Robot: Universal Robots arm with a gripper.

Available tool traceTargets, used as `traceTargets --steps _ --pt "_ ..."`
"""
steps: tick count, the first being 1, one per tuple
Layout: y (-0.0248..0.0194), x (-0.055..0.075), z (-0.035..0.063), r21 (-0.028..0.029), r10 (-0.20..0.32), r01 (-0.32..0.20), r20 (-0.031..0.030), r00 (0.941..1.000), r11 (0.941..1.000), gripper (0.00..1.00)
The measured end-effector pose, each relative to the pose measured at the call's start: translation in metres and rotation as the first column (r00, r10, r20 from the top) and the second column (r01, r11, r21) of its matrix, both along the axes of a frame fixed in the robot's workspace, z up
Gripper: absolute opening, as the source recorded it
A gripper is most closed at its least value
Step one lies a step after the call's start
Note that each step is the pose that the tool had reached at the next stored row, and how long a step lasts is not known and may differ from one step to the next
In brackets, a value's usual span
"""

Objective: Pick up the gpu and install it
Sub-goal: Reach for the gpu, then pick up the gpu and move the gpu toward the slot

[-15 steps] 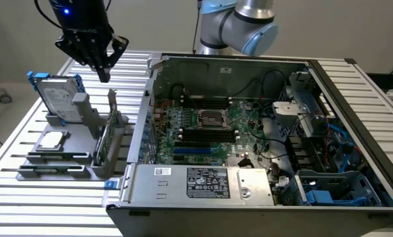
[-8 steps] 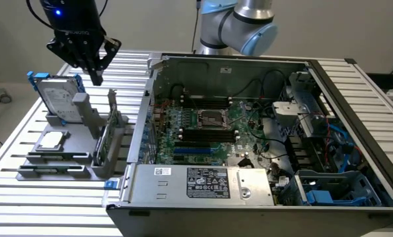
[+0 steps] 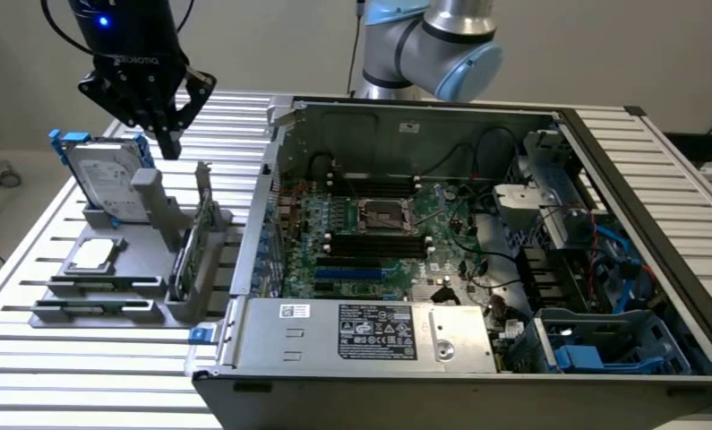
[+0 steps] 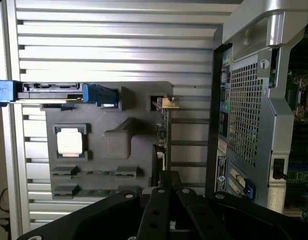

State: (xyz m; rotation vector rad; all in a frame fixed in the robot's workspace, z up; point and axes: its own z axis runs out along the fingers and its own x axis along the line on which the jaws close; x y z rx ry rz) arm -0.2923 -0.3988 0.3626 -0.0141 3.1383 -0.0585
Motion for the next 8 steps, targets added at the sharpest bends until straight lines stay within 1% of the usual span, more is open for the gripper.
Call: traceTargets --steps 8 --pt "0.0 0.0 0.0 0.0 0.0 0.0 0.0 1.0 1.0 0.11"
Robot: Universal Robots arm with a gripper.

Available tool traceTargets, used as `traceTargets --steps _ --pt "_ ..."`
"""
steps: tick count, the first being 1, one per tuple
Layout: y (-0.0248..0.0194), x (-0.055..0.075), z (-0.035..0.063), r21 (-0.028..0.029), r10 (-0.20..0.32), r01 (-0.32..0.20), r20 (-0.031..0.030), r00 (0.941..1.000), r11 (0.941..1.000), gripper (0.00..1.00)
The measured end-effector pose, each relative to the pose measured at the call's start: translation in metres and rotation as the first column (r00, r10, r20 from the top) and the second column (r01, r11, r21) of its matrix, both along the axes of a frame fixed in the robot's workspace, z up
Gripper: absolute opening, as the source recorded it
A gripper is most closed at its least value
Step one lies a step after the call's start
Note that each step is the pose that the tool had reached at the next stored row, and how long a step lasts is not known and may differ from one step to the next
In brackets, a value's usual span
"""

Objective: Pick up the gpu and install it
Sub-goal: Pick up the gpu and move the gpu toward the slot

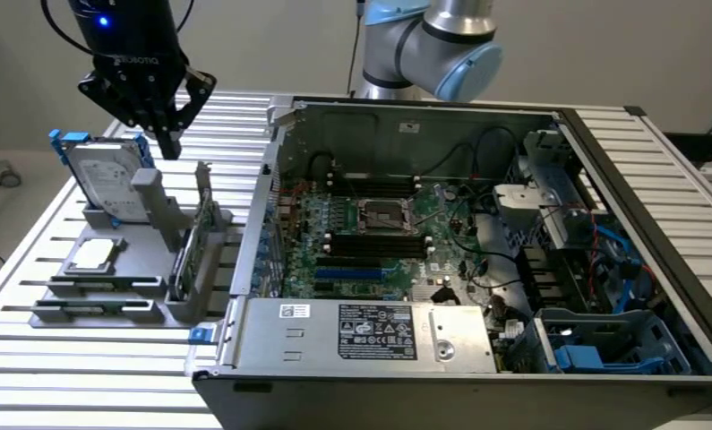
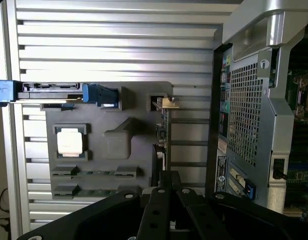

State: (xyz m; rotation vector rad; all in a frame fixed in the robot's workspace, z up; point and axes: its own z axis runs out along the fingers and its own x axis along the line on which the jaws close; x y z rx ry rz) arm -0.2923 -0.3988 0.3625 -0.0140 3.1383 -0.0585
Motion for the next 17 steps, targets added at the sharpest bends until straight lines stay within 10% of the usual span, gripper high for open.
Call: traceTargets --steps 11,17 --pt "-0.0001 0.0 -0.0012 -0.0012 0.0 0.0 -0.003 1.0 1.0 0.3" --pt "-0.0109 0.0 -0.0118 -0.0012 0.0 0.0 -0.0031 1.0 1.0 0.36"
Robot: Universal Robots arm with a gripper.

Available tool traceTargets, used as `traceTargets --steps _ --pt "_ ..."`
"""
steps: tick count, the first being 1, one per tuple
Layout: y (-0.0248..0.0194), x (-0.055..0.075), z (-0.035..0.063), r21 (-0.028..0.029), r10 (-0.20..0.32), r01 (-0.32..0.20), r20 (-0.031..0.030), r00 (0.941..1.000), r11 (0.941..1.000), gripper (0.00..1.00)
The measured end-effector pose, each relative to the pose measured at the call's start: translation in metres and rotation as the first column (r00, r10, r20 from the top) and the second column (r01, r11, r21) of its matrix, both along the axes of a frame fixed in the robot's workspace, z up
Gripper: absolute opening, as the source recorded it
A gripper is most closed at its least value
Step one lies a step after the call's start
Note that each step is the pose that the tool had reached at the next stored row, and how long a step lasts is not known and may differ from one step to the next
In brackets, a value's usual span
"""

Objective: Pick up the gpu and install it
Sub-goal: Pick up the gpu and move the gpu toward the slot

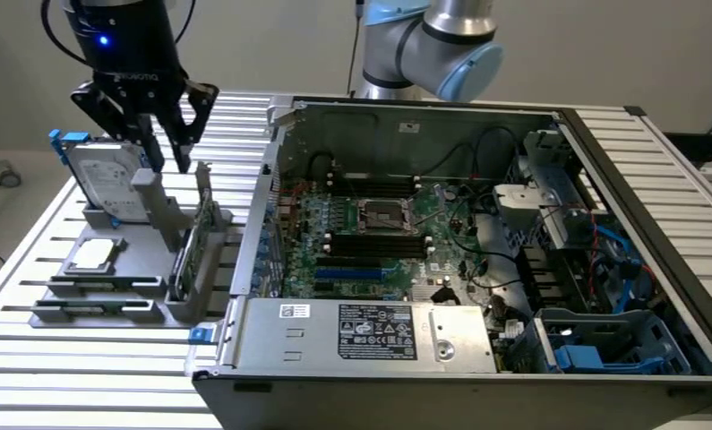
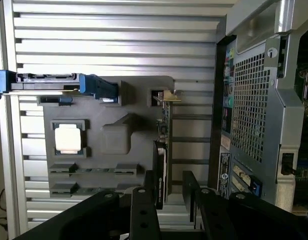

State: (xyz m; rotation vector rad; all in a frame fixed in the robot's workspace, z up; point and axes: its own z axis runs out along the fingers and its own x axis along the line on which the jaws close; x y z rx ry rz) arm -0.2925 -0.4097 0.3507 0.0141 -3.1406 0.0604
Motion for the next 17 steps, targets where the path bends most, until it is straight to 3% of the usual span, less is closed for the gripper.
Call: traceTargets --steps 4,7,17 --pt "-0.0078 0.0 -0.0074 0.0001 0.0 0.0 0.0002 1.0 1.0 0.36" --pt "-0.0111 0.0 -0.0127 0.0001 0.0 0.0 0.0001 1.0 1.0 0.36" --pt "-0.0122 0.0 -0.0309 0.0001 0.009 -0.009 0.0001 1.0 1.0 0.36"
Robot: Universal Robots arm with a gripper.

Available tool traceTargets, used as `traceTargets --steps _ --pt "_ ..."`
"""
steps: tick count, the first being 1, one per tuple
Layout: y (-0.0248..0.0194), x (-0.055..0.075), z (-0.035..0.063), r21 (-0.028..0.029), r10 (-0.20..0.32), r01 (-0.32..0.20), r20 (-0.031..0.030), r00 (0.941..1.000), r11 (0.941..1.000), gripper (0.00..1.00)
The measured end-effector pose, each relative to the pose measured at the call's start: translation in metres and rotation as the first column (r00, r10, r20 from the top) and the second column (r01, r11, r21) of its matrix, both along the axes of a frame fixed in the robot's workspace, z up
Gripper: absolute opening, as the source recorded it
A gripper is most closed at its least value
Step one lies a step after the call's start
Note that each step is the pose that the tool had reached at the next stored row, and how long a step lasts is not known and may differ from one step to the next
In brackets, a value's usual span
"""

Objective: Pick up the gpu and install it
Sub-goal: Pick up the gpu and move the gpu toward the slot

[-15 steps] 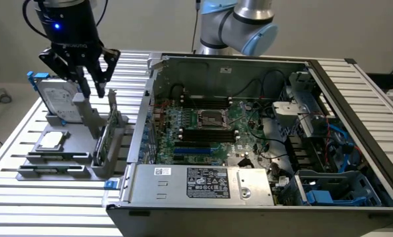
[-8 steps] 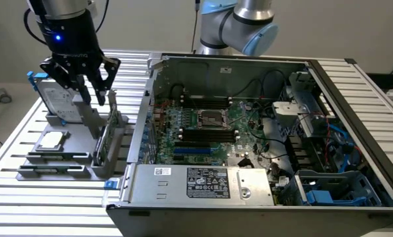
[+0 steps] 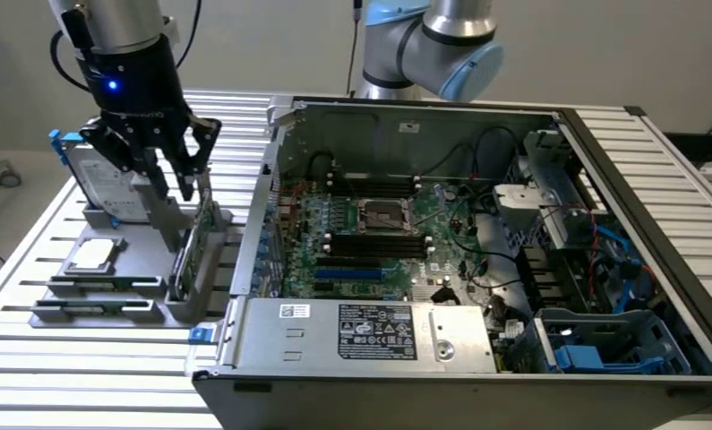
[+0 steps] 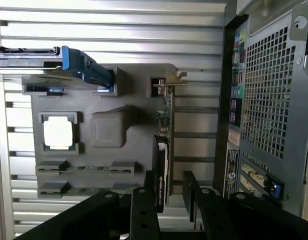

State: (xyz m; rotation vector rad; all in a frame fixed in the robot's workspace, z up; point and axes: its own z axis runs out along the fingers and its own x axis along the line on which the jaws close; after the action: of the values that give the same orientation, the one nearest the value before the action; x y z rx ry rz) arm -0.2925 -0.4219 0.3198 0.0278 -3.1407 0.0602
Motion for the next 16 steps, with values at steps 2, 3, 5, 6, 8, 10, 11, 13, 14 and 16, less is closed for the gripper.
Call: traceTargets --steps 2,3,5,6,8,10,11,13,14,16 --pt "0.0 0.0 -0.0037 -0.0001 0.003 -0.003 0.0 1.0 1.0 0.36" --pt "0.0 0.0 -0.0055 -0.0001 0.005 -0.005 -0.0001 1.0 1.0 0.36" --pt "0.0 0.0 -0.0091 0.0 0.008 -0.008 0.0 1.0 1.0 0.36" --pt "0.0 0.0 -0.0109 0.0 0.01 -0.01 0.0 1.0 1.0 0.36" --pt "0.0 0.0 -0.0146 -0.0001 0.013 -0.013 -0.0001 0.9999 0.9999 0.36" --pt "0.0 0.0 -0.0182 -0.0001 0.016 -0.016 0.0 0.9999 0.9999 0.36" --pt "0.0 0.0 -0.0201 0.0 0.017 -0.017 0.0001 0.9999 0.9999 0.36" --pt "0.0 0.0 -0.0236 -0.0001 0.02 -0.02 -0.0001 0.9998 0.9998 0.36" --pt "0.0 0.0 -0.0254 -0.0001 0.02 -0.02 -0.0001 0.9998 0.9998 0.36" --pt "0.0 0.0 -0.0291 0.0 0.021 -0.021 0.0 0.9998 0.9998 0.36"
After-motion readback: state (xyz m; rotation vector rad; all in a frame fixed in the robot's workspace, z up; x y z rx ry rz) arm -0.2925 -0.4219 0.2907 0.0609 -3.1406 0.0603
